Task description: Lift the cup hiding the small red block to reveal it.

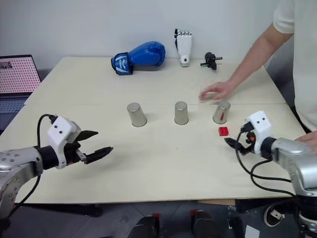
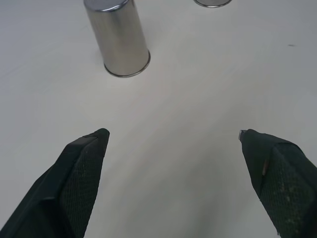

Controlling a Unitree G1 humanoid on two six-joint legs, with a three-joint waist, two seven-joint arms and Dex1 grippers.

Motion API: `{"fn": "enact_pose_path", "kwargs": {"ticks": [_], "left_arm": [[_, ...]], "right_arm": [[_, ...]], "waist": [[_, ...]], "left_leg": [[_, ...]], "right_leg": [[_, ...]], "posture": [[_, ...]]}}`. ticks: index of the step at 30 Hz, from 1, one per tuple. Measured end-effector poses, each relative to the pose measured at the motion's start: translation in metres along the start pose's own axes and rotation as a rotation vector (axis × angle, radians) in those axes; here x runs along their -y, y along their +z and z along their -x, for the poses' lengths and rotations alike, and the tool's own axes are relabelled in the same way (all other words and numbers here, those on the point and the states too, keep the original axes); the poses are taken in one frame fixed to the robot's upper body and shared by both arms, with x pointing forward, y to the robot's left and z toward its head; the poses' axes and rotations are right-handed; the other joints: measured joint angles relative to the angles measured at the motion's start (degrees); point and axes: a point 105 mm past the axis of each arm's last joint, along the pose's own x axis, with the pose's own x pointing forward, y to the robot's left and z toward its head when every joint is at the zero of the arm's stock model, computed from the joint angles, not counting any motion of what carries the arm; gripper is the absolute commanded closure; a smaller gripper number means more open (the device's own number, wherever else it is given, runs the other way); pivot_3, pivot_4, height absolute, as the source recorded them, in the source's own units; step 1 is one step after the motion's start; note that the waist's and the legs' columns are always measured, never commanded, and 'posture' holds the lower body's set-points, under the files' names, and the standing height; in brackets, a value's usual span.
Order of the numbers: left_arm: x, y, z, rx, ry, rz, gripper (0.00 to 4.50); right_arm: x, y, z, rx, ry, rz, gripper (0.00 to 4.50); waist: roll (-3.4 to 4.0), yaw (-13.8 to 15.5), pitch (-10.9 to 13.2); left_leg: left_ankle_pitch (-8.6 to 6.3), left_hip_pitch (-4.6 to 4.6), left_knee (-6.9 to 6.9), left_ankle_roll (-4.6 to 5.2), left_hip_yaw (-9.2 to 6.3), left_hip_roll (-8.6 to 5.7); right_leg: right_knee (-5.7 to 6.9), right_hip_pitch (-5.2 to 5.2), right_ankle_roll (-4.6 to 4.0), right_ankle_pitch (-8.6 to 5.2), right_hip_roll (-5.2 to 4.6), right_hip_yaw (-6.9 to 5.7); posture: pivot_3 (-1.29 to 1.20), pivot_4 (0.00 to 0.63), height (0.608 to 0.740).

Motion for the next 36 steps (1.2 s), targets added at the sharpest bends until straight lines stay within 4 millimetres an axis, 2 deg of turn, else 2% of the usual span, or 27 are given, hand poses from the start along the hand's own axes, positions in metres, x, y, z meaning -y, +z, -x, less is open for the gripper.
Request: {"fn": "enact_pose_path", "kwargs": {"ticks": [9,36], "left_arm": [[-0.001,0.006,-0.001,0.017,-0.011,-0.011,0.0],[-0.003,0.002,0.0,0.014,0.0,-0.026,0.0]], "right_arm": [[-0.001,-0.003,-0.003,-0.004,0.02,-0.022,0.03],[0.001,-0.001,-0.009,0.009,0.025,-0.033,0.03]], "waist": [[-0.01,0.01,0.01],[-0.01,0.03,0.01]], "left_leg": [[0.0,-0.02,0.0,0.0,0.01,0.0],[0.0,-0.03,0.0,-0.01,0.0,0.01]], "right_leg": [[-0.01,0.0,0.03,0.02,0.0,0.01],[0.0,-0.02,0.19,0.11,0.01,0.0]], "posture": [[0.0,0.15,0.74],[0.0,0.15,0.74]]}}
